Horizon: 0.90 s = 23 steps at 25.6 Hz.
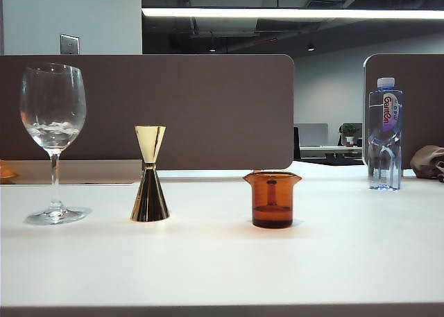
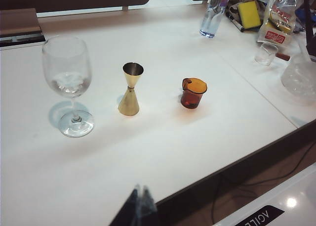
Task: Pick up the small amber measuring cup and pour the water in it into the jigger, then pick up the jigger and pour the water in it into the wine glass.
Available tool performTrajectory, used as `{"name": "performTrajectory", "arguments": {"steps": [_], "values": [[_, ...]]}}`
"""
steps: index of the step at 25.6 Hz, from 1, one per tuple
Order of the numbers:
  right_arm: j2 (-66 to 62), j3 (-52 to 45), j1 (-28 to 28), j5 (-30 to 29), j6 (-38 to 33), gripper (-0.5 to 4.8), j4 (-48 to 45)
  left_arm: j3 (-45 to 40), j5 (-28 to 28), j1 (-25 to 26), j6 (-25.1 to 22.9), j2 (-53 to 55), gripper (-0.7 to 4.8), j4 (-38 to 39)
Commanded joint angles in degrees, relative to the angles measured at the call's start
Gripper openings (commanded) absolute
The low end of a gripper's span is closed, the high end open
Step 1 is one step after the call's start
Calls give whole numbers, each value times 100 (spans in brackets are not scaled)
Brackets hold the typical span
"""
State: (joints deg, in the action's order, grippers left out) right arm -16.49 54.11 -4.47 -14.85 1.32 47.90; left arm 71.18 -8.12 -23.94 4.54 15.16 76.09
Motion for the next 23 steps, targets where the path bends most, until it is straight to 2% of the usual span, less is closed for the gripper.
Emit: {"name": "performTrajectory", "arguments": {"steps": [1, 5, 8, 12, 17, 20, 23], "values": [[-223, 37, -179, 4, 957, -1, -549, 9, -2, 2, 2, 4, -2, -33], [-568, 39, -188, 463, 1683, -1, -765, 9, -2, 2, 2, 4, -2, -33], [-896, 39, -448, 828, 1971, -1, -660, 9, -7, 2, 4, 7, -2, -33], [-1266, 37, -1049, 1318, 2758, -1, -267, 9, 42, 2, 2, 7, -2, -33], [-1670, 35, -1639, 2013, 2846, -1, -251, 9, 39, 2, 2, 7, -2, -33], [-1943, 35, -1808, 2396, 2881, -1, -258, 9, 57, 2, 2, 4, -2, -33], [-2214, 37, -1825, 2409, 2870, -1, -269, 9, 50, 2, 2, 7, -2, -33]]}}
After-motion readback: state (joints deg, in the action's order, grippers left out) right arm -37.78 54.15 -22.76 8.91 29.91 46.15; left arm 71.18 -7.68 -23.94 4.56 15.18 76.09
